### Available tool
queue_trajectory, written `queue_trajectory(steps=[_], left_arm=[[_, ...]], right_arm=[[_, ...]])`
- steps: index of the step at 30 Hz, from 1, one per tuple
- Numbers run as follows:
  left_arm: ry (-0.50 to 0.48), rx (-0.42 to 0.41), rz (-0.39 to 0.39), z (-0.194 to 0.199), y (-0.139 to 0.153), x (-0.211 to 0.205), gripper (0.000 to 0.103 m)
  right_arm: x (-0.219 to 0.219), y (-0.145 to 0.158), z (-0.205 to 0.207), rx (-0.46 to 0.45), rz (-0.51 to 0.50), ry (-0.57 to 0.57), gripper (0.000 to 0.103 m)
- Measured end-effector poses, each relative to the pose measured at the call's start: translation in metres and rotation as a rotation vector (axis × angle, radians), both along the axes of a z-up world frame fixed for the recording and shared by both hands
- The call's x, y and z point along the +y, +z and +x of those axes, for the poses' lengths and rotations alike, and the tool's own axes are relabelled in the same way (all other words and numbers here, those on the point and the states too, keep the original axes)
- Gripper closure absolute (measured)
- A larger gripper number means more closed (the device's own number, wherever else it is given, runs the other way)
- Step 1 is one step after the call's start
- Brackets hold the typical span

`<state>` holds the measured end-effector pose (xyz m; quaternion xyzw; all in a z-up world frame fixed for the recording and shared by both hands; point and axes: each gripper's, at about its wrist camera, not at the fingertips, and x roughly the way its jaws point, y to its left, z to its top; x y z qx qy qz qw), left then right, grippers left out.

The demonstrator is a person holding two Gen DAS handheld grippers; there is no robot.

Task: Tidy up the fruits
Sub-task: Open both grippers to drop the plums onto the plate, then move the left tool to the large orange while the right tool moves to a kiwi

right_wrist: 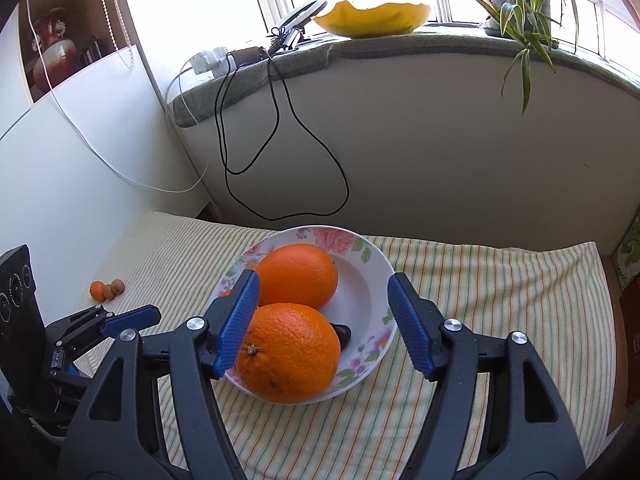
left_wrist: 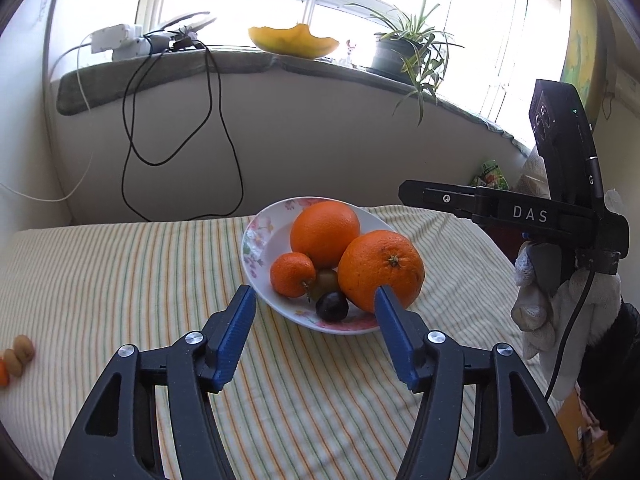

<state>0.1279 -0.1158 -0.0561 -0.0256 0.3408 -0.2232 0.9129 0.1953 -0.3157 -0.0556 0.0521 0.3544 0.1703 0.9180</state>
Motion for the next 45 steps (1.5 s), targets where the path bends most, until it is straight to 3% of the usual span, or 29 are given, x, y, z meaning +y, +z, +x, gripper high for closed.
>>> queue_trajectory(steps=[4,11,24,32,45], left_arm=[[0.034,-0.006,0.014,-0.007,0.003,0.010,0.031],[0.107,-0.005,0.021,-0.020,0.003,0.042,0.031],[0.287,-0.019,0.027,-0.042,0.004,0.128,0.031],[0.395,-0.003,0.039,-0.058,-0.010,0.181,0.031],[0.481,0.023,0.067,-0.063,-0.027,0.237,0.036]], right_arm=[[0.010,0.005,-0.006,-0.016,-0.014,0.021,0.023],[0.033,0.010,-0.014,-0.027,-0.023,0.068,0.017],[0.089,0.015,-0.015,-0.034,-0.031,0.174,0.016],[0.134,0.012,-0.015,-0.033,-0.042,0.261,0.016],[0.209,-0.005,-0.006,0.003,-0.032,0.402,0.016]])
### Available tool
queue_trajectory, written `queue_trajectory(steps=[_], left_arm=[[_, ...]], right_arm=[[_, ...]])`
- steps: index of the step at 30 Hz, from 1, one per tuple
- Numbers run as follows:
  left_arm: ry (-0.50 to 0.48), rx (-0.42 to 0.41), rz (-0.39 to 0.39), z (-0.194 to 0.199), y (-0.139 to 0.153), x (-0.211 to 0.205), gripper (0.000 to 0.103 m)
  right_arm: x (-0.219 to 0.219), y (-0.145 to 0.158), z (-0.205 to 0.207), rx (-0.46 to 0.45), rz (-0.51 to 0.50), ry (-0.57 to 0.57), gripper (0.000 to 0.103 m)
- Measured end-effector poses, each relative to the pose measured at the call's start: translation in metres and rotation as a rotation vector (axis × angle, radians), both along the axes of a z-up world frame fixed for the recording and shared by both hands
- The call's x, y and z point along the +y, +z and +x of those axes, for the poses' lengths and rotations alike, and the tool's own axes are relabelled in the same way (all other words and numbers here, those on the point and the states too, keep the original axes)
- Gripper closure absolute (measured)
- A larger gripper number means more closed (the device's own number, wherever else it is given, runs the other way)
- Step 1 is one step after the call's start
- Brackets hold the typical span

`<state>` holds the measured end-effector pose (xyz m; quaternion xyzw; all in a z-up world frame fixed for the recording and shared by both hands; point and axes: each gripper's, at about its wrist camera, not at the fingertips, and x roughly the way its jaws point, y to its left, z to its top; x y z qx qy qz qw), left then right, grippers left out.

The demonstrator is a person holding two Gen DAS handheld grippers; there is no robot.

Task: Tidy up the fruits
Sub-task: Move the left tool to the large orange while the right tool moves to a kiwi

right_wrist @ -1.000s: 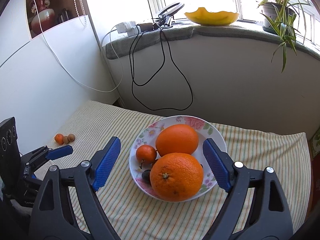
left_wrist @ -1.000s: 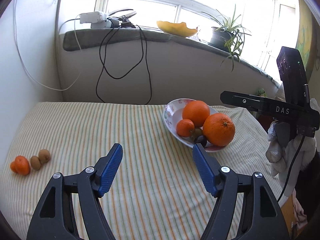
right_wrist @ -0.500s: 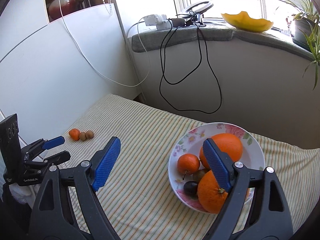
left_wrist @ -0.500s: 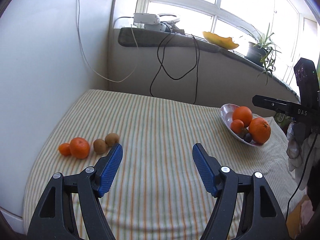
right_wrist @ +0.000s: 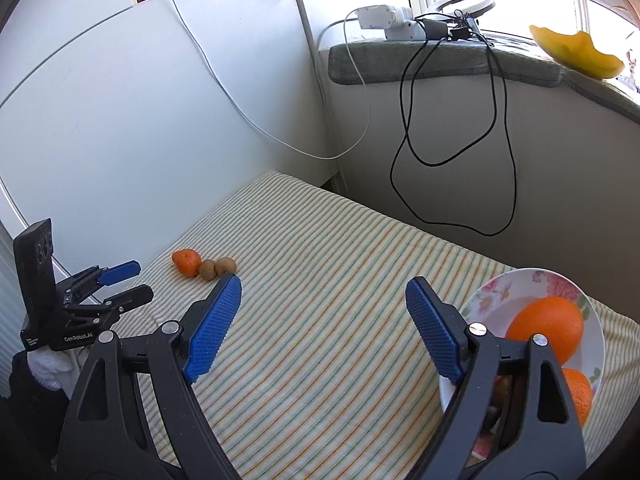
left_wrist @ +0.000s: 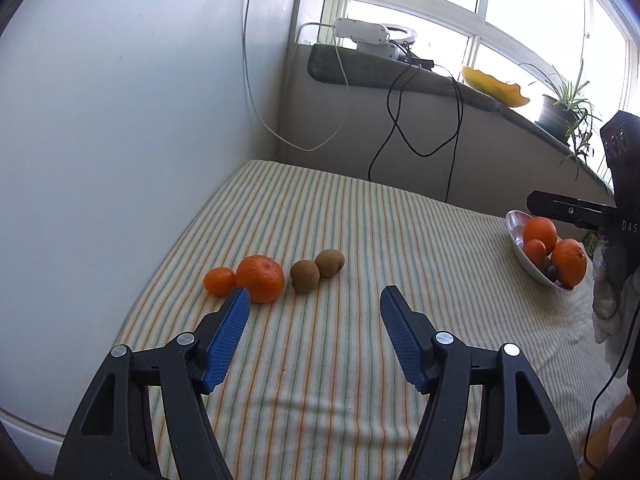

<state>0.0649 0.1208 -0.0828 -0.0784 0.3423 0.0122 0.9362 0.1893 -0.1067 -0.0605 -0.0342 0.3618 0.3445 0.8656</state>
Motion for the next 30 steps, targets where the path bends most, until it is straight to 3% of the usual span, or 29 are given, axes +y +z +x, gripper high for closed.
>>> queue_trajectory(steps=[4,15,30], left_arm=[[0.002,0.013,0.031,0.006,-0.007,0.008,0.045],[-0.035,0.037,0.070,0.022,-0.021,0.015,0.057],[-0.060,0.057,0.102,0.035,-0.034,0.016,0.062]], right_arm=[[0.029,-0.009,0.004,0.029,-0.001,0.057,0.021],[0.100,-0.046,0.023,0.172,0.009,0.175,0.048],[0.157,-0.096,0.052,0.362,0.071,0.187,0.059]])
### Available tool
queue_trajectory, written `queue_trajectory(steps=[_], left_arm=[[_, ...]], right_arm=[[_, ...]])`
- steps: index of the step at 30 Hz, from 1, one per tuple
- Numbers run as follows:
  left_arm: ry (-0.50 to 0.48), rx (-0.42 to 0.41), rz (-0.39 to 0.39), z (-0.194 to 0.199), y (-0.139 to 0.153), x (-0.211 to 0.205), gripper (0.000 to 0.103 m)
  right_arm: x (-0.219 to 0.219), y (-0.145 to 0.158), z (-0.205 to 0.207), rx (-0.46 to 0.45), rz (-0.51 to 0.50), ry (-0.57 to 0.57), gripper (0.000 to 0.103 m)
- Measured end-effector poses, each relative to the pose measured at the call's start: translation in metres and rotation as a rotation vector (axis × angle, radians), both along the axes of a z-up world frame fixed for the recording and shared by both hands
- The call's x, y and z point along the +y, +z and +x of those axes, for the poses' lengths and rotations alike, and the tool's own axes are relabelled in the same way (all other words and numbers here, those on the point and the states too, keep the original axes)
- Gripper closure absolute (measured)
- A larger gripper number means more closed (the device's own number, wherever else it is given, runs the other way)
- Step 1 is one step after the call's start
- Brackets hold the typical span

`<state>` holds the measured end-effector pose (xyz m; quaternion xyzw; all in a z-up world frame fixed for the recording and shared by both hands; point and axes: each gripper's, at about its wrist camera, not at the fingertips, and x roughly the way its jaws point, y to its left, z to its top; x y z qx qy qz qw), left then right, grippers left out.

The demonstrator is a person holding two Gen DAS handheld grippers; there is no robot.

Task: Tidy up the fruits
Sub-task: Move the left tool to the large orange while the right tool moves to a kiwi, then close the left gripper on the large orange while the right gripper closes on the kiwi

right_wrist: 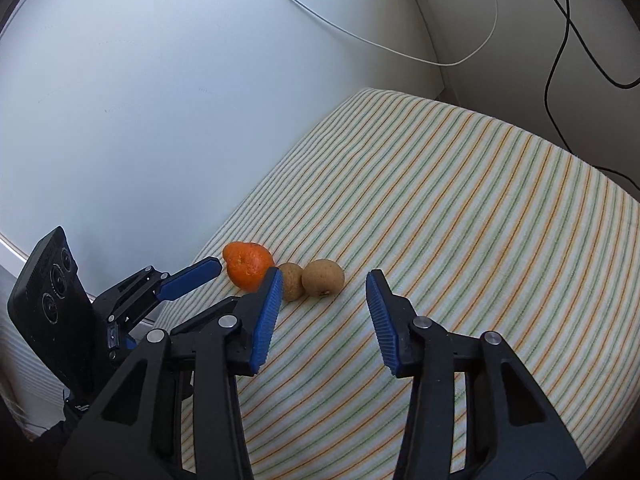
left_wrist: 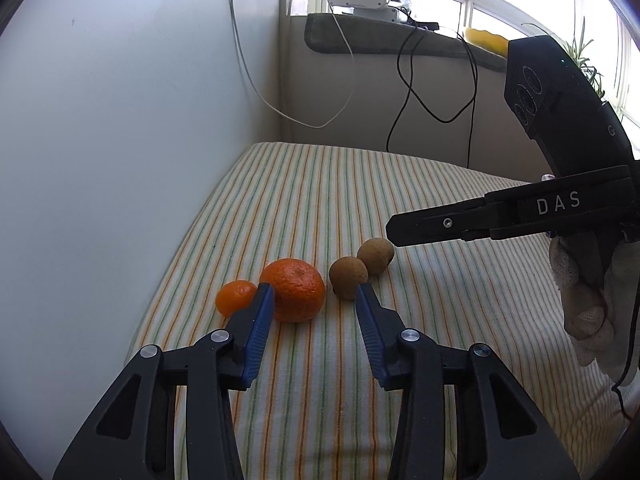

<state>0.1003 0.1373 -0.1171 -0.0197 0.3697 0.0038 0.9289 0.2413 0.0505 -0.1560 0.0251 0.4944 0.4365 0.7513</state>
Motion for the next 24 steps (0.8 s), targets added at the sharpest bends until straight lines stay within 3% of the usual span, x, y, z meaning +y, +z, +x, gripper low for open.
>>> queue_trajectory(steps=[14,18,20,24], left_arm=[[0.017,0.006,0.020,0.005,-0.003,0.007,0.063],[0.016,0.011,0.021,0.007,-0.002,0.008,0.064],[0.026,0.010,0.014,0.006,-0.001,0.010,0.070],[0.022,0.009,0.000,0.007,-0.002,0.013,0.070]], right_arm=[[0.029,-0.026,0.008,0.055,-0.012,-0.004,0.063],[0.033,-0.036,0.005,0.063,-0.022,0.005,0.070],[0.034,-0.038,0.007,0.068,-0.020,-0.003,0.074],[0.031,-0.038,0.007,0.076,-0.009,-0.009,0.075]])
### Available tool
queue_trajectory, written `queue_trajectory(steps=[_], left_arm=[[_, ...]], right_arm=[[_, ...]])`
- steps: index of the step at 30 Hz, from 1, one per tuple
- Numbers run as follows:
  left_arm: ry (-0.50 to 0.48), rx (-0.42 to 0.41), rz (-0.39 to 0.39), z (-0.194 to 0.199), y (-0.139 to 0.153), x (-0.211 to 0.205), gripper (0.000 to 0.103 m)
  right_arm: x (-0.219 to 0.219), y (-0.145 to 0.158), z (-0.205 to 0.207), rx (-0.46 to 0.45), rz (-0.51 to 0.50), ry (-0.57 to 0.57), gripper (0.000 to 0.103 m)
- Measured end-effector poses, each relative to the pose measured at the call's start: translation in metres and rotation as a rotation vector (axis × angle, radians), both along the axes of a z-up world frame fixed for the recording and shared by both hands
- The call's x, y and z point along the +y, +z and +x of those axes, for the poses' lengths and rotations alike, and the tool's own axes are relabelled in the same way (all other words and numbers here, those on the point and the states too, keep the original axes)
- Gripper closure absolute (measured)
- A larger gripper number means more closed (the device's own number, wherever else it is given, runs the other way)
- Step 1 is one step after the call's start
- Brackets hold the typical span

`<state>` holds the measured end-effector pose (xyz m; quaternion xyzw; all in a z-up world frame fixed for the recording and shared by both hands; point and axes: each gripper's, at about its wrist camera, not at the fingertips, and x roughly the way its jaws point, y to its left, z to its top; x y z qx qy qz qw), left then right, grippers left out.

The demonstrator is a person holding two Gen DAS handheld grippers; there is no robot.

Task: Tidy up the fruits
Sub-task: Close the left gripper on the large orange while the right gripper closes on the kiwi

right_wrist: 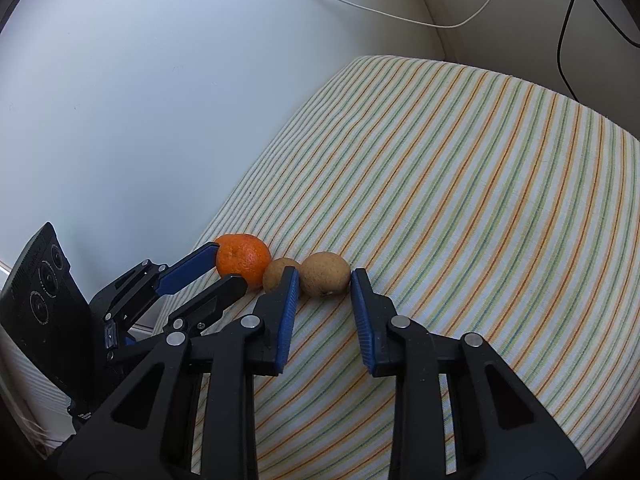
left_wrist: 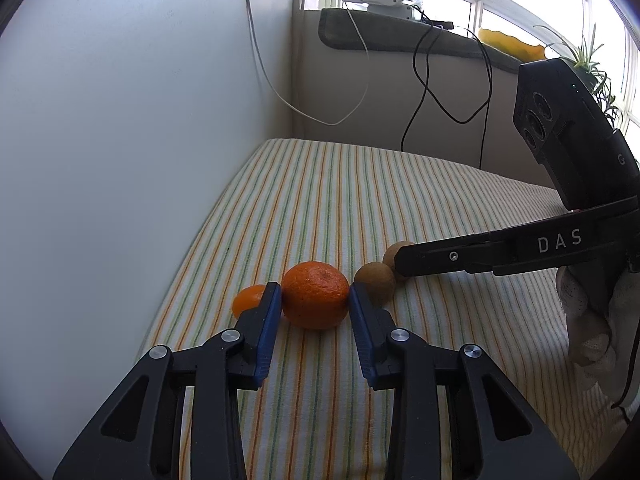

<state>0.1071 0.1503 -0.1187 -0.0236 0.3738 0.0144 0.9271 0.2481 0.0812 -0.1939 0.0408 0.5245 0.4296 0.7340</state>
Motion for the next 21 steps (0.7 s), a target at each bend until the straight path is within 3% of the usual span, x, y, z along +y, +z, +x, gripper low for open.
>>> queue_trajectory(steps=[6,15,21], left_arm=[[-0.004,-0.003,0.010,-0.003,0.001,-0.001,0.071],[0.002,-0.032,-0.039,-0.012,0.009,-0.001,0.072],[-0.017,-0.017,-0.006,-0.010,0.008,-0.010,0.073]], right_arm=[[-0.013,0.010,-0.005,-0.016,0.008,-0.010,0.075],[-0.029,0.027,-0.012,-0.048,0.021,-0.026,0.075],[-0.043,0.039,-0.018,-0.074,0.021,-0.038,0.076]])
